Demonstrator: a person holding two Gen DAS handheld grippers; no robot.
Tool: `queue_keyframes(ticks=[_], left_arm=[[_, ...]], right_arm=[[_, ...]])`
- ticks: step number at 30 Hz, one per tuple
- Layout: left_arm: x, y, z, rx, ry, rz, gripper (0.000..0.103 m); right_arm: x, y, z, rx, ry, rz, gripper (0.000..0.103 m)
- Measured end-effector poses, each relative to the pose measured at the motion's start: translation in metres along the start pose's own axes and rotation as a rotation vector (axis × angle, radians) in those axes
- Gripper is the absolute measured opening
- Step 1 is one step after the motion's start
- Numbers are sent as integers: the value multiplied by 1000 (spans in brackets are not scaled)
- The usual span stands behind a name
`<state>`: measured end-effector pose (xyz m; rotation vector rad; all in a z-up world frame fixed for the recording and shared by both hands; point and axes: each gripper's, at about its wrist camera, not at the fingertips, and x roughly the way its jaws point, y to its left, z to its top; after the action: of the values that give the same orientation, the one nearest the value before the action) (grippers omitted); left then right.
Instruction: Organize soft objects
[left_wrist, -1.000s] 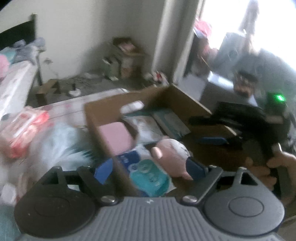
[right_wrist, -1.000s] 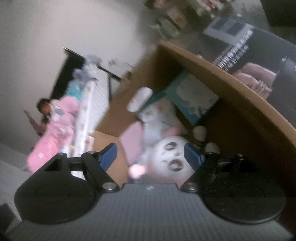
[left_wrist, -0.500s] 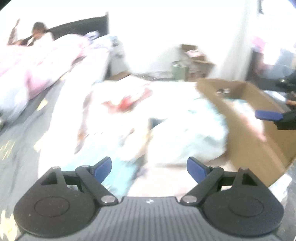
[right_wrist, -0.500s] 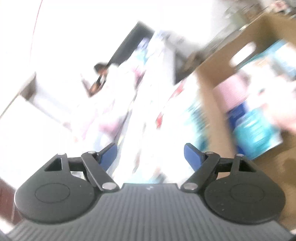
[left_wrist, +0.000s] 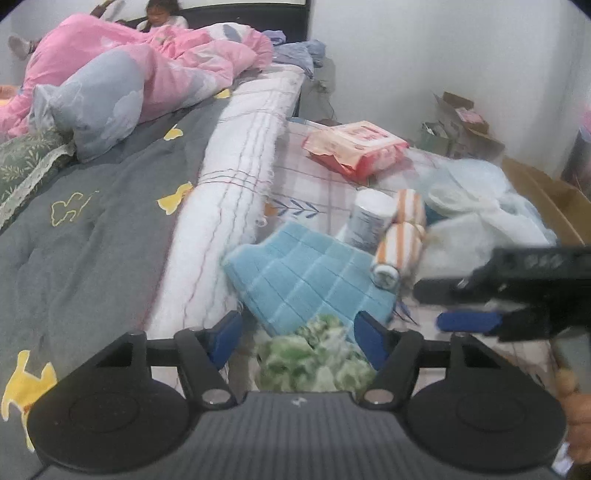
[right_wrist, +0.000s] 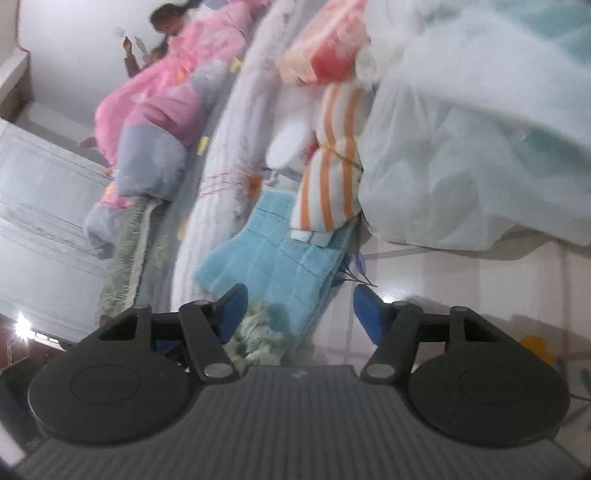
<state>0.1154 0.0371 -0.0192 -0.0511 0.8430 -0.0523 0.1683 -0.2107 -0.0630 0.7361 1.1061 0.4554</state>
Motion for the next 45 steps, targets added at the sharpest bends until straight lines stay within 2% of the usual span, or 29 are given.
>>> queue_keyframes(ticks=[4, 8, 10, 12, 14, 15, 16, 17, 23, 31, 36, 41, 45], left_arm=[[21, 6, 7, -35, 35, 10, 59], [39, 7, 14, -48, 61, 22, 57], [48, 5, 15, -51, 75, 37, 52], [57, 7, 16, -64, 93, 59, 45], [64, 9, 15, -83, 107, 73, 30], [67, 10, 15, -90, 110, 78, 26], [69, 12, 16, -95, 112, 84, 15], [70, 13, 16, -101, 112, 87, 10], [50, 15, 29, -124, 43, 19, 8], [10, -4, 31, -106, 0, -103, 8], [-17, -23, 17, -66, 15, -212, 8], [-39, -37, -12, -14, 61, -306, 8], [-45, -36, -42, 1, 112, -314, 8]], right_arm=[[27, -2, 5, 15, 7, -66, 50], [41, 6, 7, 1, -5, -66, 49], [49, 11, 7, -10, -9, -64, 44], [52, 12, 4, -26, -16, -69, 36], [53, 10, 3, -24, -19, -72, 20], [54, 7, 4, -12, -18, -69, 16], [54, 3, 4, 6, -16, -57, 14], [55, -1, 3, 28, -13, -39, 12], [41, -15, 2, 133, -16, 104, 7], [-17, 0, -9, 96, -51, 205, 5], [-67, -6, -34, 89, -75, 205, 5], [-115, -26, -82, 129, -88, 159, 5], [-129, -43, -119, 164, -36, 113, 9]])
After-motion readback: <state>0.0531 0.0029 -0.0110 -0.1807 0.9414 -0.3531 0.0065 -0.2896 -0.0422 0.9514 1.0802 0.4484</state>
